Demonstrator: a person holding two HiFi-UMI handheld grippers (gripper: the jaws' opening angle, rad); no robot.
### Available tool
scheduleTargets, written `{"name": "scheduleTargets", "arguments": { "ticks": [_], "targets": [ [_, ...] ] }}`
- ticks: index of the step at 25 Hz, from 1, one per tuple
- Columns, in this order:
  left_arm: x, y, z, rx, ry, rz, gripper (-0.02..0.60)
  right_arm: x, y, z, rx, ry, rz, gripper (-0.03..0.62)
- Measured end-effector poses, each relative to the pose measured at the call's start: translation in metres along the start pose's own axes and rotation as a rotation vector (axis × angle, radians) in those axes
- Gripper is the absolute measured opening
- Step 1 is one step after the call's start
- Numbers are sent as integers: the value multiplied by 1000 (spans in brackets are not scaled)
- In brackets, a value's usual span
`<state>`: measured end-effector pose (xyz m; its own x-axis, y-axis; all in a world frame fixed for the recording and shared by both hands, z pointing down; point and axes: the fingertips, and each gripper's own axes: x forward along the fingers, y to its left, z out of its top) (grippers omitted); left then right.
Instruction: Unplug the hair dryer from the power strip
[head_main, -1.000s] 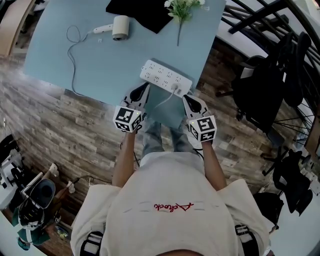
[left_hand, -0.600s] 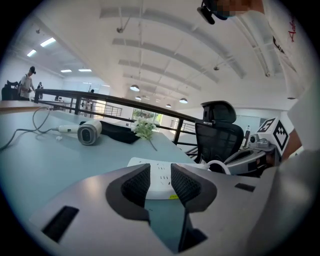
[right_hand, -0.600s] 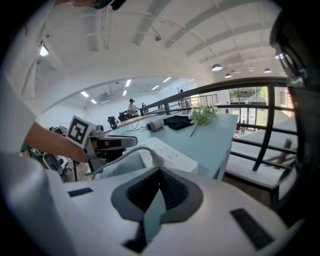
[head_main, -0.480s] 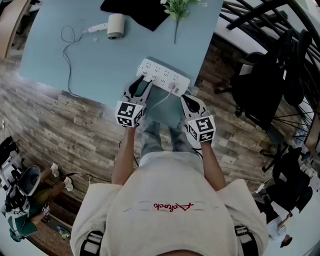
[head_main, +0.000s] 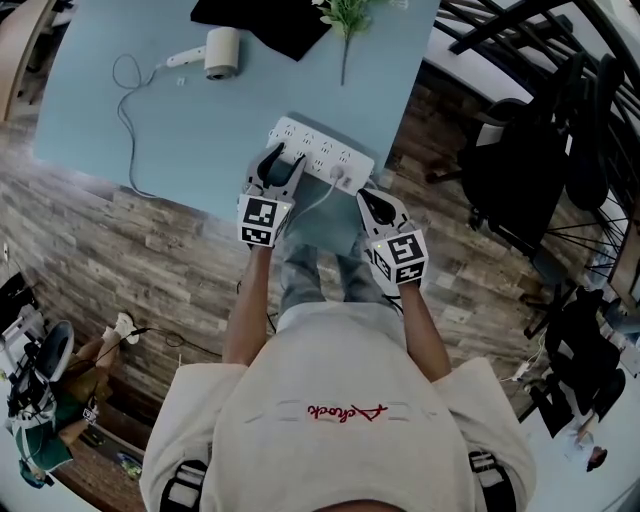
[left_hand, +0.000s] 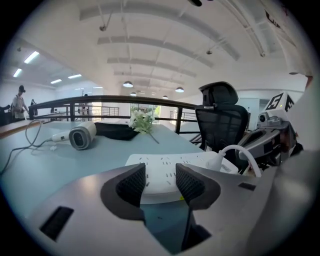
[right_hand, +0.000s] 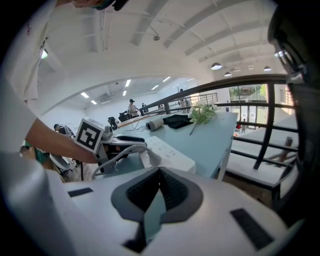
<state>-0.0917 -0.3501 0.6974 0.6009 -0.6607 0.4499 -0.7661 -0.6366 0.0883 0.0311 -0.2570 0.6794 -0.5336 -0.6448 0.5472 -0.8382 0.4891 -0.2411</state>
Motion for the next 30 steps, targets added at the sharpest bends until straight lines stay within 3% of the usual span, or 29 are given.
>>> {"name": "scheduleTargets", "arguments": {
  "ticks": [4,11,13,16,21,26,30],
  "targets": [
    [3,-2,1,48,-1,14,176,0,-1,-2,11,2,7,17],
    [3,-1,0,39,-6,20,175,5,4,-4,-41,23,37,28],
    [3,-1,0,38,-7,19,175,9,9,-5,-87,38,50,143],
    [4,-1,0,36,-5,18,175,13,14,-7,-137,50,60,187],
    [3,-1,0,32,-6,16,175,16,18,-10,-165,73,70,193],
    [3,-1,1,31,-9,17,175,26,22,-6,-333,112,58,193],
    [3,-1,0,31,-9,15,175,37,22,0,-362,125,60,193]
  ]
}}
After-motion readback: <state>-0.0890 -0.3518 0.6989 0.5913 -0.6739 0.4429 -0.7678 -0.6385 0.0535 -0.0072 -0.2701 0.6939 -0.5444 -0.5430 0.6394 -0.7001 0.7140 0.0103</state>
